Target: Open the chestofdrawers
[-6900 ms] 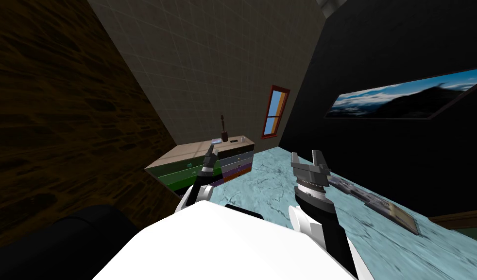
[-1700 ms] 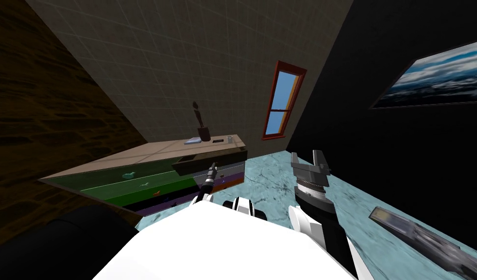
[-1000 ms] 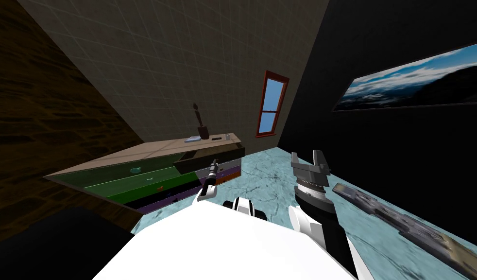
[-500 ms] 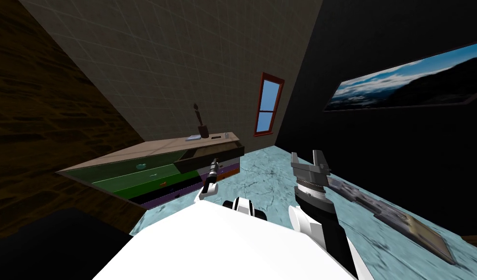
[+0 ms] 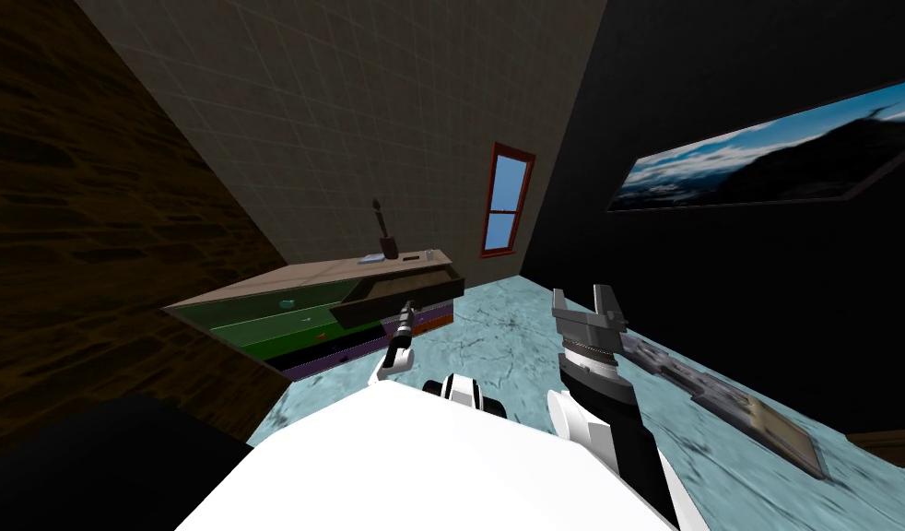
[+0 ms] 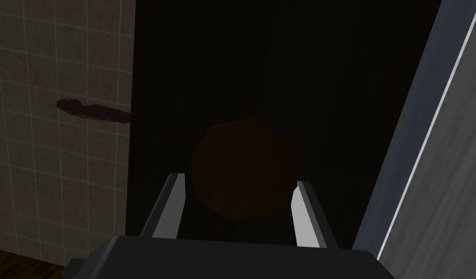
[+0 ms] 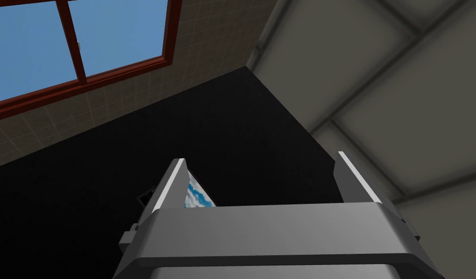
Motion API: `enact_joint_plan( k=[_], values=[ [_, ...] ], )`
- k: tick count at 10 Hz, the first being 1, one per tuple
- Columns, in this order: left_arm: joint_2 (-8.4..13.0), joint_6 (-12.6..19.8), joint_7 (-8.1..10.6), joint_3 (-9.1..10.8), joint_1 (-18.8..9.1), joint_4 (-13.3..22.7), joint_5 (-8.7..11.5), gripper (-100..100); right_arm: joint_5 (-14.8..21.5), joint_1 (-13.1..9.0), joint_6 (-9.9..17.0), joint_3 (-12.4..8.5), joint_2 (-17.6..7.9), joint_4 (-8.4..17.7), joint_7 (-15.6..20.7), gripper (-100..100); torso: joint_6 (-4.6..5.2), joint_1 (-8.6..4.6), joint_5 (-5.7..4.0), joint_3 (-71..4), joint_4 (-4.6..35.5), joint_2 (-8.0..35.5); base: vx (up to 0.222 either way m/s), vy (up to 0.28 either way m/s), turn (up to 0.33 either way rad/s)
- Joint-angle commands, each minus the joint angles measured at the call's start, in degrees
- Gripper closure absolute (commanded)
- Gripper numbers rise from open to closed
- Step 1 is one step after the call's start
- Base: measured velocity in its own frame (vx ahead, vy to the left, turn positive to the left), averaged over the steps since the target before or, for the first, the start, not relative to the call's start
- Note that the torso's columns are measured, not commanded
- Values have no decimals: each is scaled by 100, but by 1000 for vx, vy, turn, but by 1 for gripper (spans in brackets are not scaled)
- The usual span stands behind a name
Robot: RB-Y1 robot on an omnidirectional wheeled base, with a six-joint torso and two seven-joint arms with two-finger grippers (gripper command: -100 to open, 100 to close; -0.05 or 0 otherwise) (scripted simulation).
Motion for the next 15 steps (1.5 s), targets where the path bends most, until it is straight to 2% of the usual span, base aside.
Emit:
enact_joint_plan(
  k=[1, 2, 10, 11, 12, 15],
  values=[
    [7, 258, -26, 13, -52, -208, 12, -100, 0, -1, 0, 0, 0, 0, 0, 0, -4, 7, 2, 3, 0, 3, -106, -58, 31],
    [7, 258, -26, 13, -52, -208, 12, -100, 0, 1, 0, -1, -1, 0, 0, 0, -7, 21, -3, -14, 5, -23, -13, -11, 14],
    [17, 1306, -155, 136, -303, -1028, 53, -100, 0, 2, 0, -1, -1, 0, 0, 0, -13, -29, -47, 26, 66, 55, -14, -7, 18],
    [-7, 1257, -152, 126, -243, -882, 45, -100, 0, 2, 0, -1, -1, 0, 0, 0, -12, -39, -54, 32, 75, 65, -5, -5, 1],
    [-13, 1296, -159, 127, -234, -876, 44, 0, 0, 2, 0, -1, -1, 0, 0, 0, -12, -33, -45, 30, 62, 57, 0, 0, 0],
    [-24, 1334, -160, 123, -200, -828, 44, 0, 0, 2, 0, -1, -1, 0, 0, 0, -11, -9, -27, 10, 37, 24, 0, 0, 0]
  ],
)
